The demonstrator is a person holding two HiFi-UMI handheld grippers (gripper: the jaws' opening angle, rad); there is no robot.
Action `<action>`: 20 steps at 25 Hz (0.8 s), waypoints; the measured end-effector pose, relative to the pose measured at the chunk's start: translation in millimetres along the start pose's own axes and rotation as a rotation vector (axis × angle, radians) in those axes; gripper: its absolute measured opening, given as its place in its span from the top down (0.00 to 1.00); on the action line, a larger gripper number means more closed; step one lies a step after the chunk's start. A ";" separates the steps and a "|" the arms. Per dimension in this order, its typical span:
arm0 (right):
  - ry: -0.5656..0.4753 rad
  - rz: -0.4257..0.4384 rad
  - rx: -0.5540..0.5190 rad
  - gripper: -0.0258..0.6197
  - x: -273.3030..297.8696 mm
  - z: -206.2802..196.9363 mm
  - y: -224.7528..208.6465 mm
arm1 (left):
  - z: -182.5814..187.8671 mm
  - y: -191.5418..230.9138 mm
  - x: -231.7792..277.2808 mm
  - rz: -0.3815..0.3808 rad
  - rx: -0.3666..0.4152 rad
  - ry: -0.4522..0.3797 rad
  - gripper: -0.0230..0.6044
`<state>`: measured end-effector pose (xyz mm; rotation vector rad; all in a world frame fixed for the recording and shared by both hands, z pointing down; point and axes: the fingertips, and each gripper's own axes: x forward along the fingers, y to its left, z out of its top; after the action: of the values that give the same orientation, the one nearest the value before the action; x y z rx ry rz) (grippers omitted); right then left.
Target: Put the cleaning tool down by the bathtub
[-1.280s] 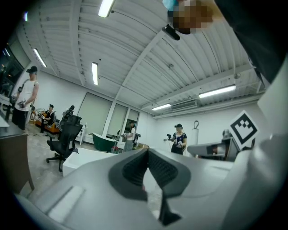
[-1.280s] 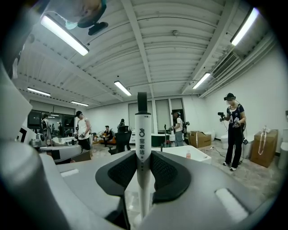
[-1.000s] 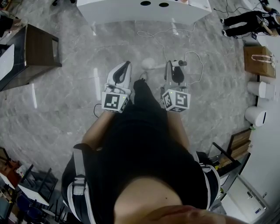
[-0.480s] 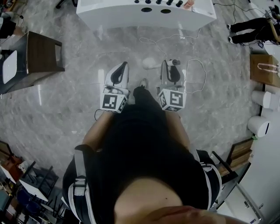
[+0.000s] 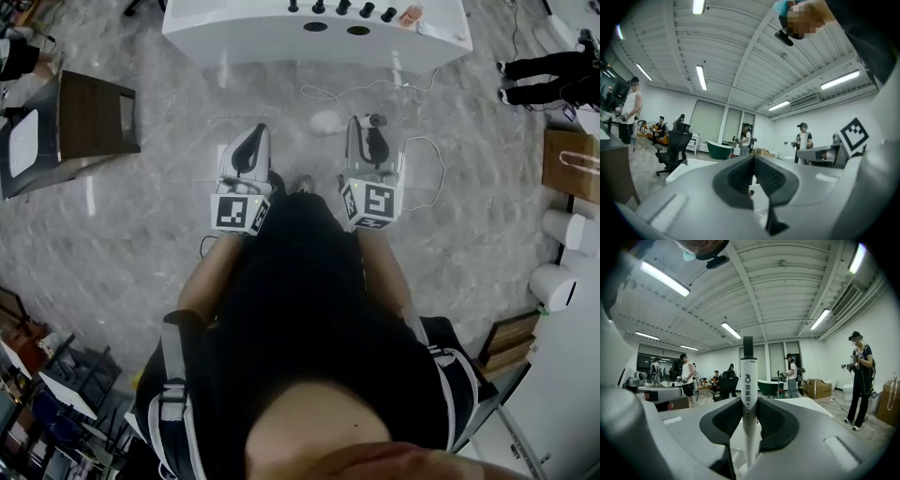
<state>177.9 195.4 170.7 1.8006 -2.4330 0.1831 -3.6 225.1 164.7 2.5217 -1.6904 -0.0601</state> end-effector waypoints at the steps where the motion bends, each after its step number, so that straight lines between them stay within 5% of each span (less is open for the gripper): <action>1: 0.003 0.000 0.001 0.81 7.3 -0.4 -2.1 | 0.0 3.3 6.2 0.003 0.003 0.000 0.95; 20: 0.061 -0.057 -0.017 0.81 170.5 -26.7 -18.8 | -23.0 91.7 152.7 -0.061 -0.010 0.035 0.95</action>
<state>146.7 33.4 224.7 1.8267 -2.3322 0.2090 -27.7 51.0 201.4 2.5510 -1.5970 -0.0293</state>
